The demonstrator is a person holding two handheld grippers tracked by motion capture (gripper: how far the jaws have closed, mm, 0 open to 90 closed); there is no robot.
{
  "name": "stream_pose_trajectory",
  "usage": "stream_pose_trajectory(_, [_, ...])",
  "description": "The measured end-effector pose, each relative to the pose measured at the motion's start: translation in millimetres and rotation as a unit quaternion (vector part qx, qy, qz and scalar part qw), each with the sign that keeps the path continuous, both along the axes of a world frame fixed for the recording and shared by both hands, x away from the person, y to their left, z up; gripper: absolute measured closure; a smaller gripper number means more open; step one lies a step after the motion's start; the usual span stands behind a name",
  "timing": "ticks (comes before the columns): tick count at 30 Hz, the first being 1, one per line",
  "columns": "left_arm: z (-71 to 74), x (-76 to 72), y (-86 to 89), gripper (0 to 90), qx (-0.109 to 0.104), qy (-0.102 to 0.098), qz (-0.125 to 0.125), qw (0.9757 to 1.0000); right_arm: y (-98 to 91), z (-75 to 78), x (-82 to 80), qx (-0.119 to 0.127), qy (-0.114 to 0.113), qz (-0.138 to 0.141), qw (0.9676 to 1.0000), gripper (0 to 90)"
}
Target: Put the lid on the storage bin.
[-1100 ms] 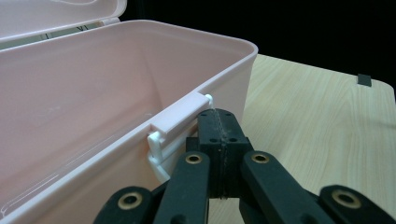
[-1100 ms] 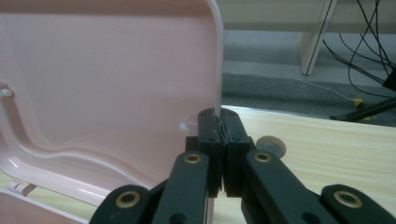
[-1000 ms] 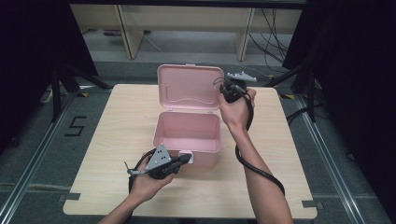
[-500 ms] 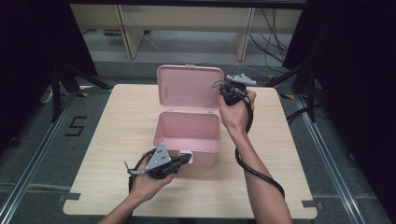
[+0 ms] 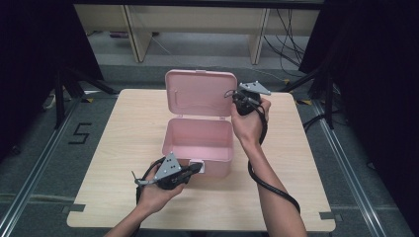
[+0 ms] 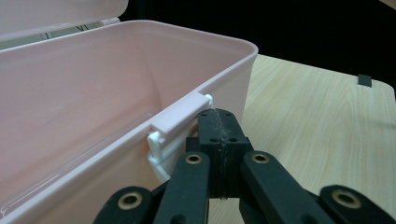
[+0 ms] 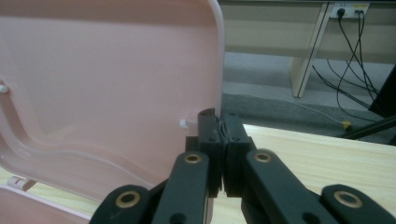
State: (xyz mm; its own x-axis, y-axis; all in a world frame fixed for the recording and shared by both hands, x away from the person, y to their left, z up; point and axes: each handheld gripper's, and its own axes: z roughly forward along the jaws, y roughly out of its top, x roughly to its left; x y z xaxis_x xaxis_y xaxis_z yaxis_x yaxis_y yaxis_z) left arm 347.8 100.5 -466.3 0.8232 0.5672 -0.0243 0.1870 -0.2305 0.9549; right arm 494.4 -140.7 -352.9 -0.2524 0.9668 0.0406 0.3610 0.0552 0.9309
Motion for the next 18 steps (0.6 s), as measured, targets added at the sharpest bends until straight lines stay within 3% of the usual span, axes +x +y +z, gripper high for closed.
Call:
stream_pose_trajectory(12, [-0.1,-0.1,0.0,90.0,0.0,0.0,0.0,1.0,0.3,-3.4,-8.6,-0.012,-0.023,0.003,0.9997,89.7])
stream_pose_trajectory(13, [-0.1,-0.1,0.0,90.0,-0.001,0.0,0.0,1.0,1.7,-3.4,-10.6,-0.002,-0.017,-0.002,0.9999,89.7])
stream_pose_trajectory(14, [-0.1,-0.1,0.0,90.0,-0.001,0.0,0.0,1.0,0.9,-3.6,-10.3,-0.016,-0.027,0.002,0.9995,89.7])
stream_pose_trajectory(18, [-0.1,-0.1,0.0,90.0,-0.001,0.0,0.0,1.0,2.4,-4.2,-13.6,-0.009,-0.026,-0.003,0.9996,89.7])
